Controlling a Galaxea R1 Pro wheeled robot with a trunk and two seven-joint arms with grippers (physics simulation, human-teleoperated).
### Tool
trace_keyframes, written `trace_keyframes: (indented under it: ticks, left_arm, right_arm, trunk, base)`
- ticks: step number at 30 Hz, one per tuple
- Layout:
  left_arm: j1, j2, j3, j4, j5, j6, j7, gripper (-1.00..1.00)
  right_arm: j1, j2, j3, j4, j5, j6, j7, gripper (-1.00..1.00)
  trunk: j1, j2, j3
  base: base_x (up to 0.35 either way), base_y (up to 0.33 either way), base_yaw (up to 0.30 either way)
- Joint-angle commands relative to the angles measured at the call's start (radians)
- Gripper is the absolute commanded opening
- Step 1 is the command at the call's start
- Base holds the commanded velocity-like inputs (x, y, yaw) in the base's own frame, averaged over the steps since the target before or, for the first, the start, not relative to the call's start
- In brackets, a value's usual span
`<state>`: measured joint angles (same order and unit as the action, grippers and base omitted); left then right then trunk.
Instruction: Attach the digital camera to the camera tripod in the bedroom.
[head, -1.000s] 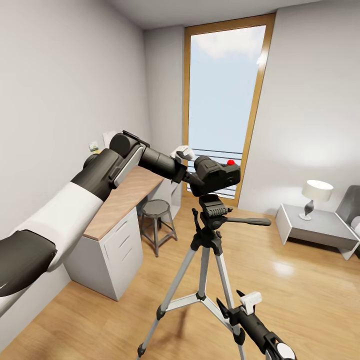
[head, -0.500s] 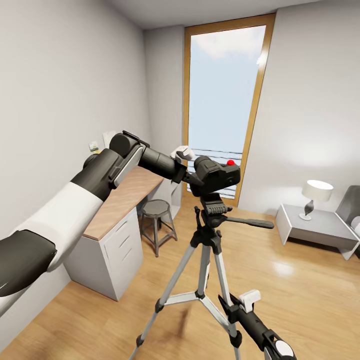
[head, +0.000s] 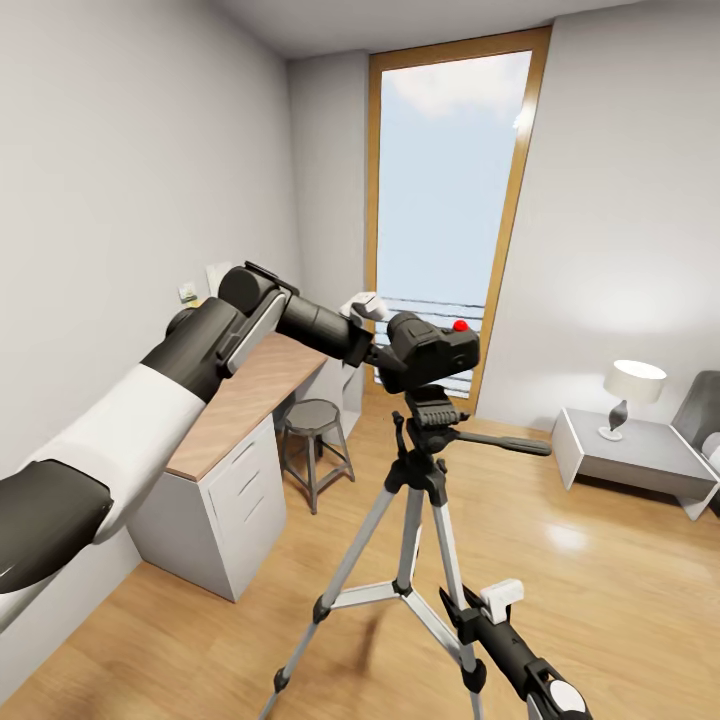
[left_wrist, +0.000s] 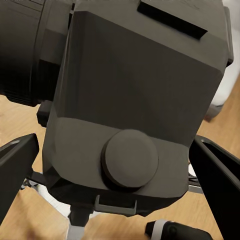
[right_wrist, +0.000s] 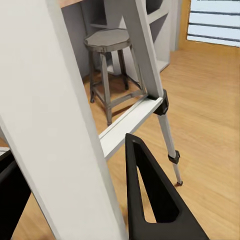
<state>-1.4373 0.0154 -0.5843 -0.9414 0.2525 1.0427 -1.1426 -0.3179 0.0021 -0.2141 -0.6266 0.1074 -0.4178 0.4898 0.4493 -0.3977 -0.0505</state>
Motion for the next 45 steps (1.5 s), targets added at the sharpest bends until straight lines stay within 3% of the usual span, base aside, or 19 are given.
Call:
trace_keyframes:
  ticks: [1,8,15,30,32,36,38,43,45]
  left_arm:
    - [-0.002,0.002,-0.003,0.0,0.004,0.005,-0.002,-1.0]
    - [-0.002,0.022,-0.016,0.0,0.004,0.005,-0.005,-1.0]
    - [-0.002,0.041,-0.017,0.0,0.004,0.005,-0.023,-1.0]
    - [-0.003,0.049,-0.017,0.0,0.004,0.005,-0.037,-1.0]
    - [-0.003,0.049,-0.017,0.0,0.004,0.005,-0.037,-1.0]
    - [-0.003,0.049,-0.018,0.0,0.004,0.005,-0.037,-1.0]
    - [-0.003,0.066,-0.022,0.0,0.004,0.005,-0.037,-1.0]
    - [-0.002,0.069,-0.03,0.0,0.004,0.005,-0.037,-1.0]
    - [-0.002,0.073,-0.049,0.0,0.004,0.005,-0.037,-1.0]
  right_arm:
    - [-0.001,0.001,-0.007,0.001,0.011,-0.004,0.004,-1.0]
    - [-0.001,0.001,0.014,0.001,0.014,-0.003,0.004,-1.0]
    - [-0.001,0.001,0.077,0.007,0.017,-0.005,0.001,-1.0]
    - [-0.001,0.001,0.098,0.022,0.017,-0.004,-0.031,-1.0]
    - [-0.001,0.001,0.124,0.027,0.018,-0.005,-0.032,-1.0]
    - [-0.001,0.001,0.139,0.028,0.018,-0.005,-0.033,-1.0]
    - [-0.001,0.001,0.143,0.028,0.018,-0.006,-0.033,-1.0]
    - [-0.001,0.001,0.143,0.028,0.018,-0.006,-0.033,-1.0]
    - [-0.001,0.001,0.144,0.028,0.017,-0.006,-0.033,-1.0]
  trunk:
    - [0.001,-0.002,-0.002]
    - [0.001,-0.002,-0.002]
    - [0.001,-0.002,-0.002]
    - [0.001,-0.002,-0.002]
    - [0.001,-0.002,-0.002]
    - [0.001,-0.002,-0.002]
    - [0.001,-0.002,-0.002]
    - [0.001,-0.002,-0.002]
    - [0.001,-0.002,-0.002]
  base:
    - [0.0,0.0,0.0]
    - [0.0,0.0,0.0]
    - [0.0,0.0,0.0]
    - [0.0,0.0,0.0]
    - [0.0,0.0,0.0]
    - [0.0,0.0,0.0]
    - [0.0,0.0,0.0]
    - [0.0,0.0,0.0]
    - [0.0,0.0,0.0]
